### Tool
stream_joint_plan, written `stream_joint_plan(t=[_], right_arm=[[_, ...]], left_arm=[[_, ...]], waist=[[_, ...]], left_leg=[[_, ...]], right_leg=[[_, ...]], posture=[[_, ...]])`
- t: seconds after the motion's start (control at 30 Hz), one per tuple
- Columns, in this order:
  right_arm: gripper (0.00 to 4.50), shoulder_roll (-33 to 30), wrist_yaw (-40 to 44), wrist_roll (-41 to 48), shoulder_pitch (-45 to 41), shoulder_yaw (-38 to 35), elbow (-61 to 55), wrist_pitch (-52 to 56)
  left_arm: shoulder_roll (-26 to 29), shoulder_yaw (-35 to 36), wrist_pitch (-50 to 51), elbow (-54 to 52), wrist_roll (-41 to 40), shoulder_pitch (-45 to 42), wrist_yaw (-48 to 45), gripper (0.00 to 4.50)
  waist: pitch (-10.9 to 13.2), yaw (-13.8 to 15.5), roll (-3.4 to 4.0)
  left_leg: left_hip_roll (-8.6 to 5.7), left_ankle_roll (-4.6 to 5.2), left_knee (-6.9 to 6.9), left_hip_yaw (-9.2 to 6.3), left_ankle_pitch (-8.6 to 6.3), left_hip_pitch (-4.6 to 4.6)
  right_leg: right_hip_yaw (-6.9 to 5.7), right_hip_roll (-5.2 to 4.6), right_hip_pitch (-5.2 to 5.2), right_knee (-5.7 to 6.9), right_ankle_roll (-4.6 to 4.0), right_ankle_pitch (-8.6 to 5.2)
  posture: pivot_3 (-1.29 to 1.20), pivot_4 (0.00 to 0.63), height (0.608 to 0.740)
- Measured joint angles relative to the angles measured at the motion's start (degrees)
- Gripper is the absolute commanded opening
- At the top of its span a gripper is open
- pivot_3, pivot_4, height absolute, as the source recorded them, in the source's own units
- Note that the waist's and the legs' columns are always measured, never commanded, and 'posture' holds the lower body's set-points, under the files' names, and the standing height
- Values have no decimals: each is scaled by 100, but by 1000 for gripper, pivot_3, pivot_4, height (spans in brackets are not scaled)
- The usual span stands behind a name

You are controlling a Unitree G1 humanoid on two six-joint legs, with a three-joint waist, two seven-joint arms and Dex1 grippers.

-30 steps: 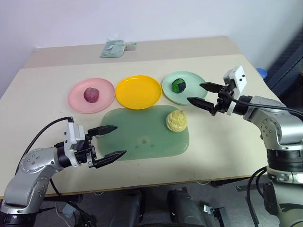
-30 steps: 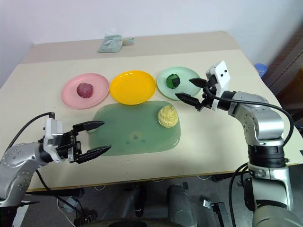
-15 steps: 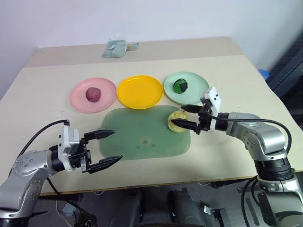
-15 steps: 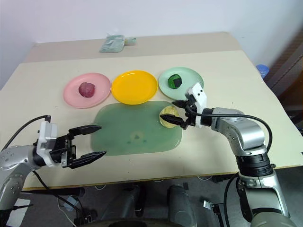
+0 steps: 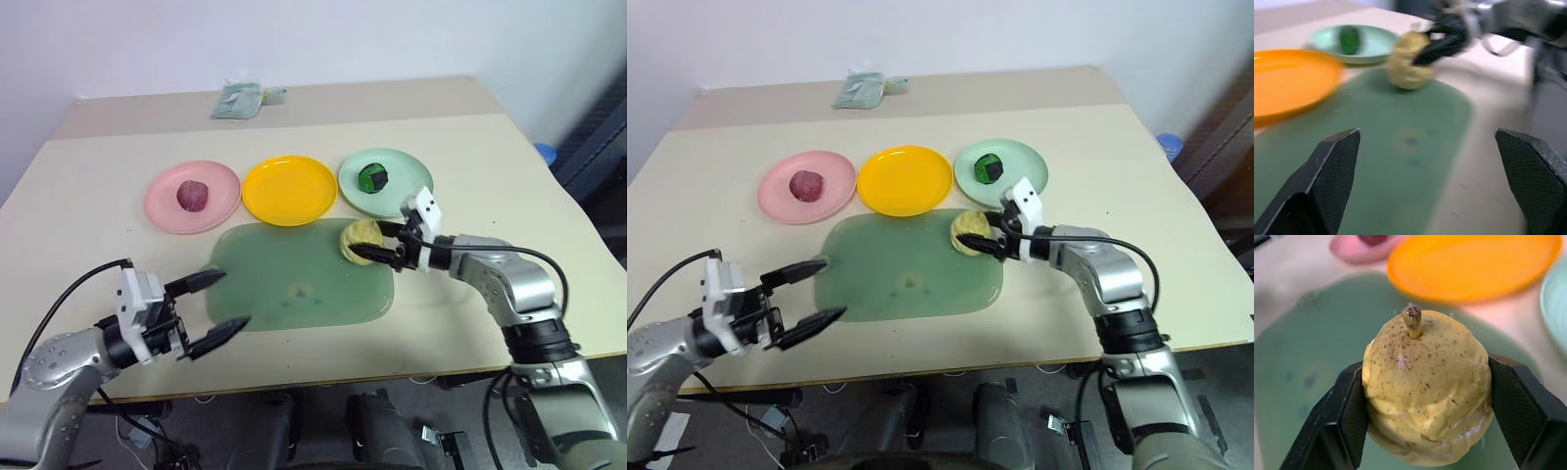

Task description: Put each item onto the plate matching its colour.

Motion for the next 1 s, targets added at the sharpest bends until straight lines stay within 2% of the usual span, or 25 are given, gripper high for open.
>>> stream_joint_plan(t=[0.1,0.23,0.33,0.53,0.6,0.63,0.67,0.77,0.87,0.93,1.0], right_arm=[[2921,383,-217,-78,-528,-33,175,-282],[2921,1036,-537,-382,-1194,-2,1014,-980],[2921,1484,-731,-703,-1596,31,2065,-1644],[2921,2162,-1027,-1192,-2584,-35,4418,-3113],[3977,2356,-1193,-1344,-2947,-91,5260,-3550],[4332,2459,-1280,-1430,-3105,-104,5661,-3735],[4455,2544,-1329,-1487,-3216,-109,5968,-3879],[4455,2659,-1325,-1642,-3309,-123,6539,-4182],[4455,2622,-1240,-1691,-3310,-201,6631,-4324],[4455,2507,-1109,-1690,-3304,-239,6567,-4384],[4455,2259,-775,-1643,-3045,-261,5913,-4346]], left_arm=[[-445,-25,124,-2,293,-227,929,4500],[-1008,-248,211,27,844,-506,2016,4500],[-1286,-290,229,133,1237,-667,2593,4500],[-1628,-432,-81,564,1811,-750,3129,4500],[-1756,-465,-293,776,1964,-809,3212,4500],[-1822,-486,-404,872,2034,-825,3235,4500],[-1850,-525,-495,949,2077,-823,3242,4500],[-1906,-664,-621,997,2150,-770,3163,4500],[-1909,-680,-613,992,2141,-667,3091,4500],[-1920,-680,-613,985,2131,-634,3072,4500],[-1876,-683,-635,962,2158,-631,3022,4500]], waist=[[-1,0,-1],[-5,4,-7],[-6,-2,-10],[-6,-26,-9],[-6,-29,-10],[-6,-30,-10],[-6,-31,-10],[-6,-11,-9],[-6,-27,-9],[-6,-23,-9],[-6,-5,-9]], left_leg=[[-1,-2,3,1,1,0],[-3,-21,6,2,12,0],[-4,-25,9,2,15,0],[-8,-34,8,9,20,1],[-9,-34,9,9,20,1],[-9,-34,9,9,20,1],[-10,-35,10,9,20,1],[-14,-35,12,9,20,1],[-14,-34,12,8,20,1],[-14,-33,12,6,19,0],[-15,-31,15,5,18,1]], right_leg=[[0,1,1,1,1,0],[0,3,0,6,1,1],[-1,4,-2,11,1,1],[1,3,-20,36,0,0],[1,3,-22,42,0,0],[1,3,-22,43,0,0],[1,2,-25,49,0,0],[3,-2,-25,52,0,0],[4,-2,-26,53,0,0],[3,-1,-26,55,-1,0],[3,-3,-24,54,0,0]], posture=[[0,150,740],[0,150,740],[0,150,740],[0,150,740],[0,150,740],[0,150,740],[0,150,740],[0,150,740],[0,150,740],[0,150,740],[0,150,740]])
